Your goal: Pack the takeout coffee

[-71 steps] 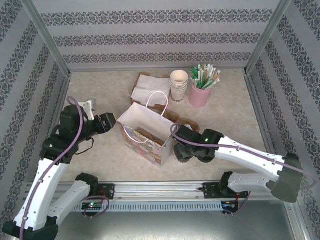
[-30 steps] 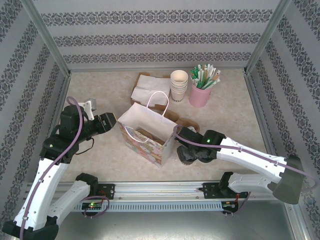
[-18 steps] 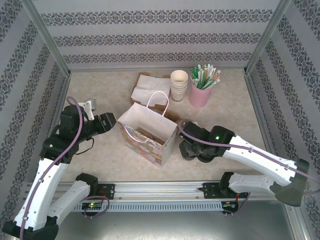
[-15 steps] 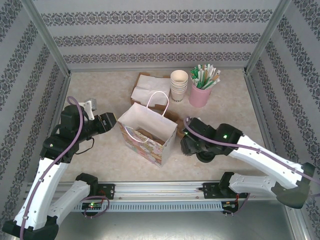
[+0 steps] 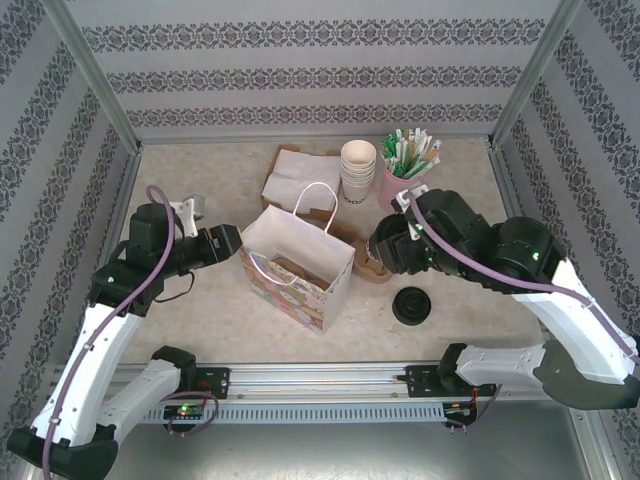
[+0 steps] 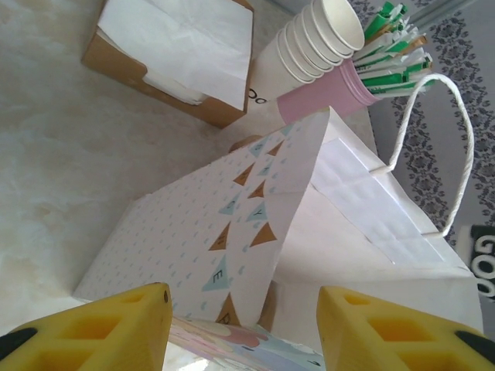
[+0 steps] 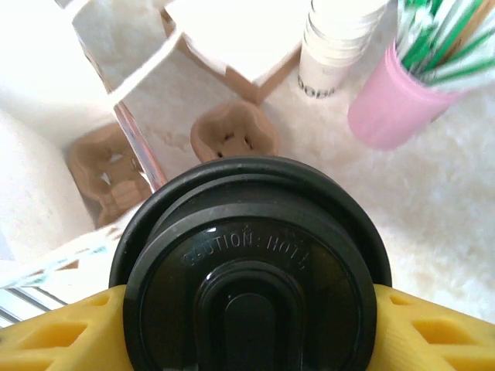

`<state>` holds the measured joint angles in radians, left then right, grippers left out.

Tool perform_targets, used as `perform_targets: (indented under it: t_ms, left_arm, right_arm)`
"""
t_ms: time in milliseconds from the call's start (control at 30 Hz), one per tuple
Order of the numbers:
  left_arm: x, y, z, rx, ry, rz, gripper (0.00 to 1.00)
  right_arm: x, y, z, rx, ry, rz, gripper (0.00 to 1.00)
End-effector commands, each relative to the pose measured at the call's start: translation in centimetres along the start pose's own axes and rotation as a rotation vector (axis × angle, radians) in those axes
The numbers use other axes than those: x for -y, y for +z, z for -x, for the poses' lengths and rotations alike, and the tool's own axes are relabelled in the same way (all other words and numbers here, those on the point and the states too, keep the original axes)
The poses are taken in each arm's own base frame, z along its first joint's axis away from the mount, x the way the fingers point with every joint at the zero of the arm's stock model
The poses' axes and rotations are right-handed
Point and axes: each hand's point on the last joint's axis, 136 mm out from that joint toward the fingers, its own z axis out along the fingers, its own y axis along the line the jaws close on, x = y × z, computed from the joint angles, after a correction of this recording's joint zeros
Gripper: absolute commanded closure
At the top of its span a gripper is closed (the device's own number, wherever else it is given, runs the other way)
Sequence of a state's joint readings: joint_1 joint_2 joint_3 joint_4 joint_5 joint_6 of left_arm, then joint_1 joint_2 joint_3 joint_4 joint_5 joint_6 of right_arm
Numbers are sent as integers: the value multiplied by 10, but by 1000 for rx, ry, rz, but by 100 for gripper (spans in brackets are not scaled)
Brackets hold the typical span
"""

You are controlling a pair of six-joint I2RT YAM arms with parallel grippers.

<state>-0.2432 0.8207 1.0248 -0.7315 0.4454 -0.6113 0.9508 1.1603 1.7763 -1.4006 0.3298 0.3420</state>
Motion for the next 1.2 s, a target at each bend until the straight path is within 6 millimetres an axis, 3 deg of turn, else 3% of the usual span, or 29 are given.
perform_targets:
  t_ms: [0, 267, 533, 700, 967, 1167]
  left_arm:
    - [14, 2, 0, -17, 14, -63, 47]
    - [23, 10, -8, -47, -9, -110, 47]
    - [36, 17, -27, -88, 5, -132, 48]
    - [42, 17, -40, -119, 27, -133, 48]
    - [23, -1, -47, -107, 77, -27, 44]
    - [23, -4, -41, -130, 141, 19, 39]
  right_arm:
    - [3, -14, 19, 61, -93, -10, 40]
    - [-41, -28, 74, 216, -154, 157, 40]
    - [-99, -14, 90, 228, -215, 323, 40]
    - [-126, -7, 88, 208, -274, 391, 40]
    - [-135, 23, 71, 119, -364, 368, 39]
    - [-141, 42, 59, 33, -410, 386, 39]
